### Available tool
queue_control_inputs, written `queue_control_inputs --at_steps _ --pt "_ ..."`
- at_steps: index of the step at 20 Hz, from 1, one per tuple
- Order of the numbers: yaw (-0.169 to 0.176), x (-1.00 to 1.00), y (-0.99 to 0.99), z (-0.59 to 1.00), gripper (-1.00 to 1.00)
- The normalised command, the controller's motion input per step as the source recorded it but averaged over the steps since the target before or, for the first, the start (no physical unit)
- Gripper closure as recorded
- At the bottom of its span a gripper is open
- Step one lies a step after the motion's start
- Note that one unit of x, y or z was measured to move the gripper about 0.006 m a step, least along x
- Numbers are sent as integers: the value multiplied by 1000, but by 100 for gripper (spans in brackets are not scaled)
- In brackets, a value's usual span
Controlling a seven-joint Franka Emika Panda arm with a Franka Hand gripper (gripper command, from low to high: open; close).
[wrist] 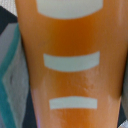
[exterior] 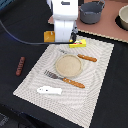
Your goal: Interact with the objects in diverse but meaningful ways.
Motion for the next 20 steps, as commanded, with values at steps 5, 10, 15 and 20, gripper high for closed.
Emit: queue_control_inputs --at_steps 5,10,15,20 --pt "-29 -769 -24 -287 100" --pt "-37 -652 -86 -454 100" --pt "-37 -615 -129 -566 100" --pt "-33 -640 -73 -586 100"
